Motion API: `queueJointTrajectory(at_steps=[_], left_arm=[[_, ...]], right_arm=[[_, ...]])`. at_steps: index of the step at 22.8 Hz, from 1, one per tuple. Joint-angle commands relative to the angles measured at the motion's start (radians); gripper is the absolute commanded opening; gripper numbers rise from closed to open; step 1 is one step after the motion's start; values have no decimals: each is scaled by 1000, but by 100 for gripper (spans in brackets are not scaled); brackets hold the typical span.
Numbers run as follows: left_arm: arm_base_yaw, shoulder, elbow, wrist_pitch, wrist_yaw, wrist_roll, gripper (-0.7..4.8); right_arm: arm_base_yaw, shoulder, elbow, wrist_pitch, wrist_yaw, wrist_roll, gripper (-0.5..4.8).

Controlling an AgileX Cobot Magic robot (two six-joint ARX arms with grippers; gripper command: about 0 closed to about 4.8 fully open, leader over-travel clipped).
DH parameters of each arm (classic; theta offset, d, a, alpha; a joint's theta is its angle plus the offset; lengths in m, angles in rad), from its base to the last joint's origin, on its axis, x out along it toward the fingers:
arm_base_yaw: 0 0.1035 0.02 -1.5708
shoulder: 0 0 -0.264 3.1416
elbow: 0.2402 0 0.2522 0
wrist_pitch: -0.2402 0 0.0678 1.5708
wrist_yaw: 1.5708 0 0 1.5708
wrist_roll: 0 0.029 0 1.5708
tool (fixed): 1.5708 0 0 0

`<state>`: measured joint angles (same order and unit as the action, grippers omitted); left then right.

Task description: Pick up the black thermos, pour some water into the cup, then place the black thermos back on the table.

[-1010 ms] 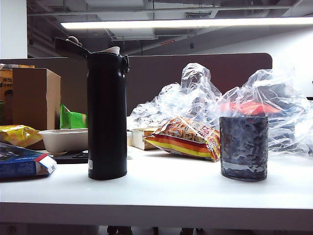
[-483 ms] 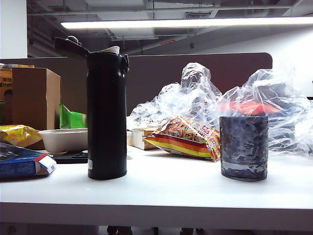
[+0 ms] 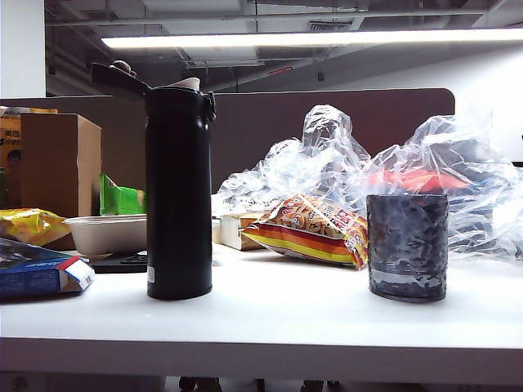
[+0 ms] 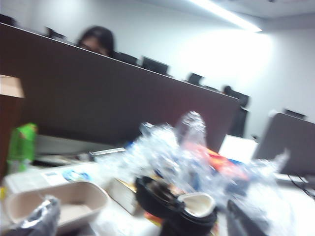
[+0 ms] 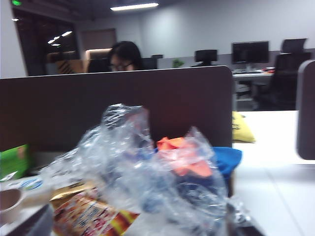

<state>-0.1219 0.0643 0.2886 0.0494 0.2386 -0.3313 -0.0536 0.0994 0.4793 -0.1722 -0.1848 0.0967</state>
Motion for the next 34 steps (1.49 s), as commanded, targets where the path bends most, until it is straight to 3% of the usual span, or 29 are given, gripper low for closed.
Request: queueJointTrajectory(at_steps=[1, 8, 12, 17, 22, 26, 28, 34], left_arm=[[-1, 83, 35, -1, 78, -2, 479], [-18, 238, 47, 50, 144, -3, 479], [-108, 306, 47, 64, 131, -1, 479], [-327, 421, 47, 69, -50, 41, 479], [-533, 584, 47, 104, -226, 200, 479], [-600, 731, 47, 183, -430, 227, 479], [-600, 831, 47, 253, -445, 226, 479], [-600, 984, 47, 410, -463, 223, 479]], right_arm=[[1, 117, 84, 11, -45, -13, 479], [8, 311, 214, 59, -137, -33, 479], [60, 338, 217, 84, -124, -34, 479], [172, 391, 217, 52, -115, -10, 479], [373, 449, 214, -18, -95, 48, 479], [497, 487, 206, -6, 55, 1, 479], [555, 516, 204, -6, 147, 0, 479], [573, 562, 201, -11, 161, 0, 479]])
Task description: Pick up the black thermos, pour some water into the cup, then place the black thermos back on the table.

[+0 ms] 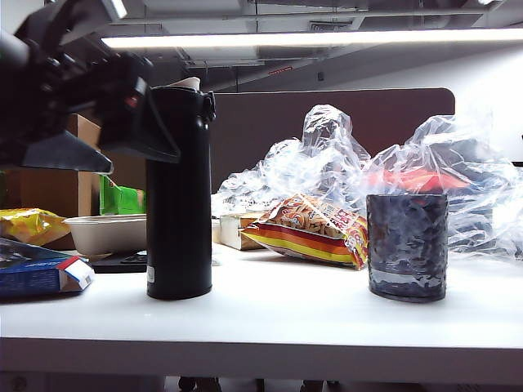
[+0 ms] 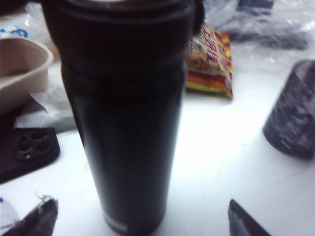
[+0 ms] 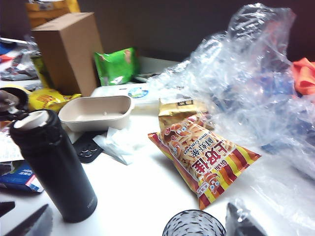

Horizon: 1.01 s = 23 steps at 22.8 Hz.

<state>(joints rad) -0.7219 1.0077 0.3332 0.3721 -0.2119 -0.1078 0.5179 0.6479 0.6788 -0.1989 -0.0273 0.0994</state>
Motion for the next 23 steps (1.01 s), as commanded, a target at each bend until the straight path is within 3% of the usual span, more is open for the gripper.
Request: queueJointTrajectory(at_steps=[1, 23], left_arm=[[0, 63, 3, 115, -13, -5, 479], [1, 292, 3, 433, -65, -5, 479]], right_arm=[[1, 14, 1, 15, 3, -3, 479], [0, 15, -45, -45, 37, -7, 479]])
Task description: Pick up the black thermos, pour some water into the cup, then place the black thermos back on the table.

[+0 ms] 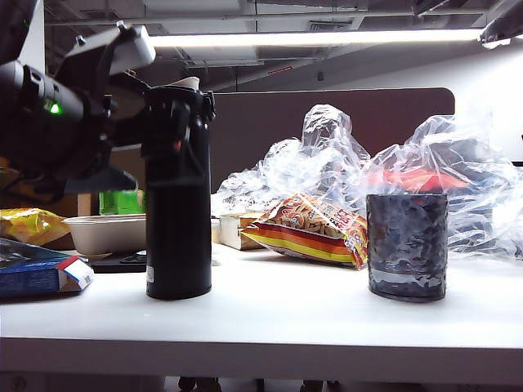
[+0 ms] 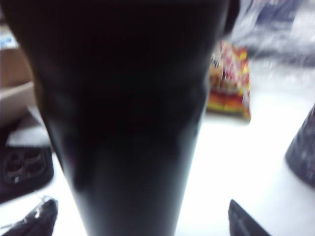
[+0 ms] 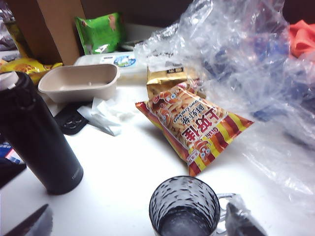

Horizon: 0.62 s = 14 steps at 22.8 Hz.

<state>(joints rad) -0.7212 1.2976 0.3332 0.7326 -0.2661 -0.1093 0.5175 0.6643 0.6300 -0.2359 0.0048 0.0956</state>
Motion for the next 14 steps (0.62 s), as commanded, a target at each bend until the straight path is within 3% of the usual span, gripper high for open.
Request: queueJointTrajectory(at_steps=[1, 6, 8, 12, 14], left_arm=[[1, 4, 3, 78, -14, -3, 479], [1, 72, 3, 85, -58, -3, 479], [2, 118, 3, 153, -101, -3, 479], [4, 201, 3, 266, -95, -6, 479], [4, 221, 3, 287, -96, -54, 479]], right_arm=[[0, -2, 4, -13, 4, -3, 479], [0, -2, 4, -22, 4, -3, 479], [0, -2, 4, -27, 4, -3, 479], [0, -2, 4, -58, 5, -3, 479], [0, -2, 4, -72, 5, -3, 479]])
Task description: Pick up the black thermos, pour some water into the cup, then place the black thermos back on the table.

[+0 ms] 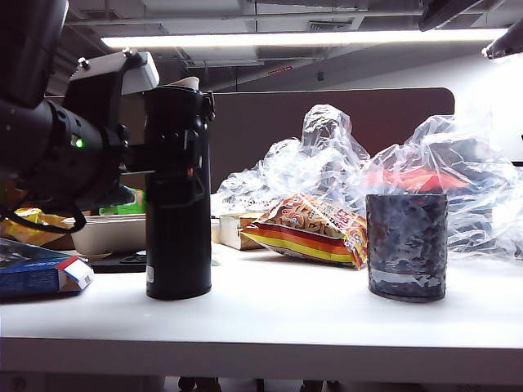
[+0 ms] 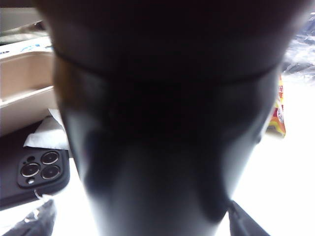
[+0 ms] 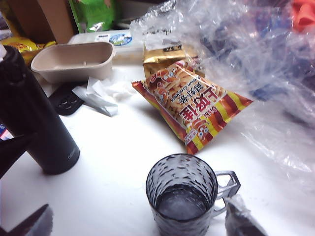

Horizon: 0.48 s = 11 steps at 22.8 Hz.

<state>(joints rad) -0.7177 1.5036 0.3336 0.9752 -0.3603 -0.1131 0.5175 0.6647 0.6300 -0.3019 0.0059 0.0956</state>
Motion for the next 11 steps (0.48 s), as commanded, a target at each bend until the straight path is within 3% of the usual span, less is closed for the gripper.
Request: queueJointTrajectory(at_steps=[1, 11], left_arm=[[1, 19, 4, 48, -2, -67, 479], [1, 50, 30, 81, 9, -71, 479]], right_arm=[[0, -2, 3, -12, 3, -3, 479], [1, -3, -30, -21, 11, -2, 479]])
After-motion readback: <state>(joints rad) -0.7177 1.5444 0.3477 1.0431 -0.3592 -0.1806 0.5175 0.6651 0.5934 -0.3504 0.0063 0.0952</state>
